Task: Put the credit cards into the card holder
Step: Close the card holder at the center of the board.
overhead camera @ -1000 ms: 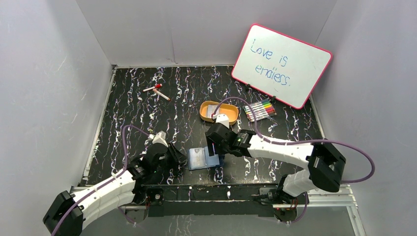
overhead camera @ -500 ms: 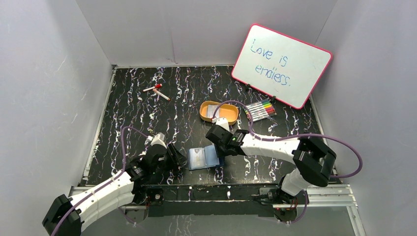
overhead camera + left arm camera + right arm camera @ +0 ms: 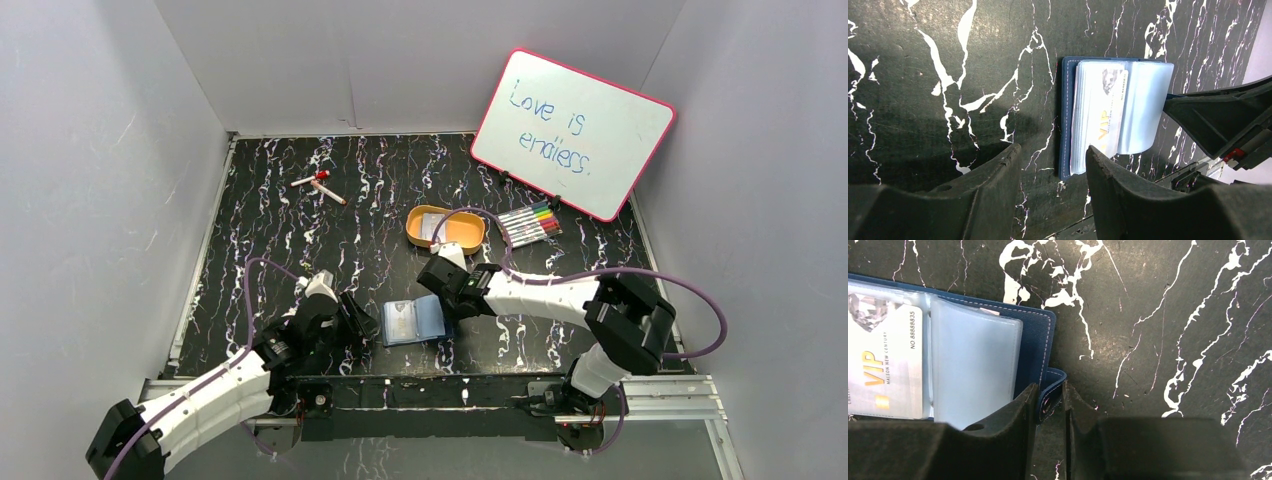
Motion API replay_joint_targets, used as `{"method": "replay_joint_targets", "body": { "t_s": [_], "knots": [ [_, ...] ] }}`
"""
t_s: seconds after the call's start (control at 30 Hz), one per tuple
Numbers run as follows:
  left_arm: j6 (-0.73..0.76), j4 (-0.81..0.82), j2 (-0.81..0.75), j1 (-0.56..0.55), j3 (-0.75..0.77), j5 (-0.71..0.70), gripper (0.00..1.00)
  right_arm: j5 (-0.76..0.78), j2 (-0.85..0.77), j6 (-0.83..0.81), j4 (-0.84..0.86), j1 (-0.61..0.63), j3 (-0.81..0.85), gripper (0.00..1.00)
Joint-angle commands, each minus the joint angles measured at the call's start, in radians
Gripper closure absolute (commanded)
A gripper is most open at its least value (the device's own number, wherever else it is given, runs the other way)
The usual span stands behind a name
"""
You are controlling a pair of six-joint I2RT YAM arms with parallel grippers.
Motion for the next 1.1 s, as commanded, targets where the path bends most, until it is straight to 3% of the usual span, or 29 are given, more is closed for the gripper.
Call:
{"method": "replay_joint_targets", "body": {
  "t_s": [0.0, 0.13, 0.17, 0.4, 0.67, 1.07],
  "knots": [
    [0.011, -0.034, -0.016, -0.002, 0.036, -0.015, 0.52, 0.009, -0.004, -0.005, -0.002, -0.004, 0.013, 0.74],
    [0.01, -0.041, -0.015, -0.002, 0.035, -0.015, 0.52, 0.021, -0.048, 0.0, -0.004, -0.005, 0.012, 0.98],
    [0.011, -0.041, -0.011, -0.002, 0.034, -0.014, 0.52, 0.024, -0.065, 0.001, -0.004, -0.004, 0.01, 1.0],
    [0.021, 0.037, 0.072, -0.002, 0.025, 0.031, 0.52, -0.067, -0.202, 0.017, 0.089, -0.004, -0.087, 1.0],
    [0.033, 0.141, 0.182, -0.002, 0.035, 0.059, 0.53, -0.248, -0.379, 0.02, 0.367, -0.005, -0.243, 1.0],
    [0.029, 0.191, 0.228, -0.002, 0.025, 0.073, 0.57, -0.432, -0.241, 0.065, 0.656, -0.004, -0.192, 1.0]
  ]
}}
